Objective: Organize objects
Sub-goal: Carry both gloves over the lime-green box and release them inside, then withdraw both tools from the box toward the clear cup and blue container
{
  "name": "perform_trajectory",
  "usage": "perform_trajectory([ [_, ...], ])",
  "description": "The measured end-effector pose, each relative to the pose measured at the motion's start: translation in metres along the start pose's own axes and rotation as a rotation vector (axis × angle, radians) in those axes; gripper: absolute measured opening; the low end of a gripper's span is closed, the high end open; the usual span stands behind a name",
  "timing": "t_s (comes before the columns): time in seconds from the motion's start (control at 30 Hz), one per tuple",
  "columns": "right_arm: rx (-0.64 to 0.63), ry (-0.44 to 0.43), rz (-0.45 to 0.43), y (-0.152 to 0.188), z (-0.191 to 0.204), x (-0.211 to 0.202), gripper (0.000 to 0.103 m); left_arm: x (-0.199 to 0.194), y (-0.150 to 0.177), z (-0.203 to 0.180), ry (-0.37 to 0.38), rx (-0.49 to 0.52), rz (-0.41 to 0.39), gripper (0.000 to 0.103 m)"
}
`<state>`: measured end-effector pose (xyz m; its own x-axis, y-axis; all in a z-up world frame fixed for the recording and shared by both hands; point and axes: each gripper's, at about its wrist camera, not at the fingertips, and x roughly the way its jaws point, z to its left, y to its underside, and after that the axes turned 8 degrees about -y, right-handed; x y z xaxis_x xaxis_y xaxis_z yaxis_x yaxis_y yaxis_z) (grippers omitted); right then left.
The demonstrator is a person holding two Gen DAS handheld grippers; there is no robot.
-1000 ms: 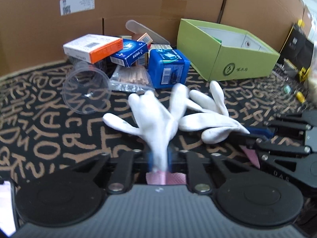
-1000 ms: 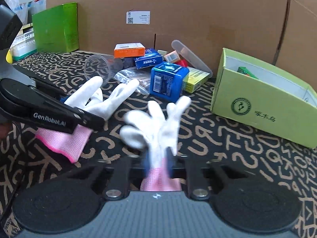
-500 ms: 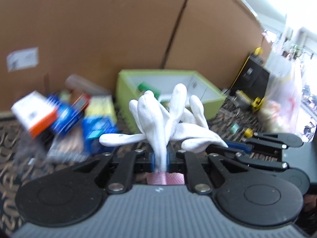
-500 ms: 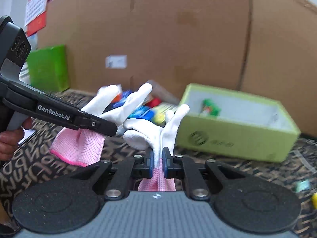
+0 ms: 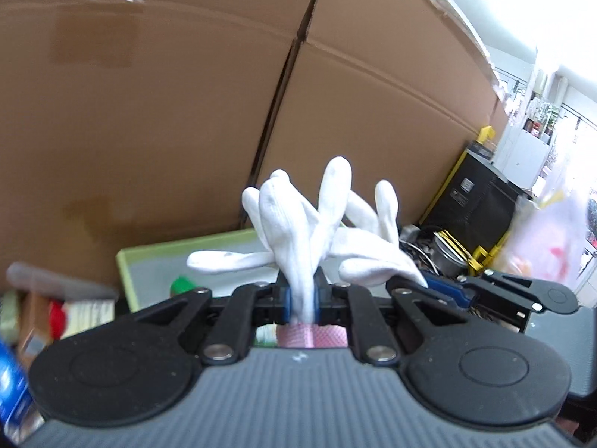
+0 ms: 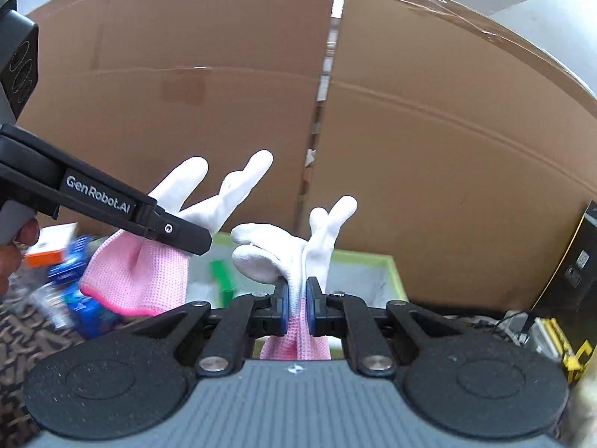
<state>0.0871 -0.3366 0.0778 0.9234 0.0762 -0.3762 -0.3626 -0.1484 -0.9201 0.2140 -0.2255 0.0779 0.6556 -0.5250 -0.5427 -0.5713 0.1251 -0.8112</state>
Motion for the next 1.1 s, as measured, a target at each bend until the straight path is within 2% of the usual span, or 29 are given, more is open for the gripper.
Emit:
perform_trajectory([
  [0.13,-0.015,0.050,-0.007,-0.007,-0.025,0.034,0.011,0.053,-0.009,0.004,-0.010,-0.043,0.065,0.011],
  [0.23,0.013,0.054,0.019,-0.004,-0.041,0.062,0.011,0.086,-0.007,0.005,-0.043,-0.025,0.091,0.011],
  [0.37,0.041,0.016,0.109,0.007,-0.054,0.098,0.011,0.118,0.000,0.010,-0.043,-0.025,0.140,0.011],
  [0.43,0.044,0.005,0.175,0.015,-0.058,0.115,0.011,0.127,0.005,0.010,-0.048,-0.005,0.149,0.012],
  [0.57,0.026,0.008,0.252,0.029,-0.060,0.134,0.012,0.139,0.013,0.011,-0.045,0.022,0.158,0.016],
  [0.63,0.030,-0.013,0.286,0.033,-0.061,0.140,0.012,0.137,0.013,0.012,-0.002,0.008,0.149,0.043],
  [0.67,0.032,-0.017,0.299,0.034,-0.060,0.141,0.015,0.132,0.013,0.011,-0.009,0.001,0.130,0.067],
  [0.7,0.029,-0.018,0.303,0.034,-0.060,0.141,0.018,0.127,0.013,0.011,-0.026,-0.006,0.097,0.082],
  [0.73,0.023,-0.013,0.303,0.034,-0.059,0.140,0.031,0.120,0.013,0.010,-0.039,-0.007,0.058,0.089],
  [0.77,0.016,-0.003,0.295,0.033,-0.059,0.136,0.048,0.113,0.012,0.009,-0.047,-0.005,0.026,0.101],
  [0.83,0.001,0.018,0.252,0.029,-0.057,0.124,0.065,0.100,0.011,0.008,-0.059,-0.015,-0.017,0.103],
  [1.0,-0.034,0.044,0.164,0.018,-0.046,0.083,0.077,0.067,0.009,0.008,-0.034,-0.041,-0.039,0.103],
  [1.1,-0.021,0.048,0.111,0.016,-0.034,0.054,0.083,0.039,0.013,0.008,-0.040,-0.021,-0.063,0.103],
])
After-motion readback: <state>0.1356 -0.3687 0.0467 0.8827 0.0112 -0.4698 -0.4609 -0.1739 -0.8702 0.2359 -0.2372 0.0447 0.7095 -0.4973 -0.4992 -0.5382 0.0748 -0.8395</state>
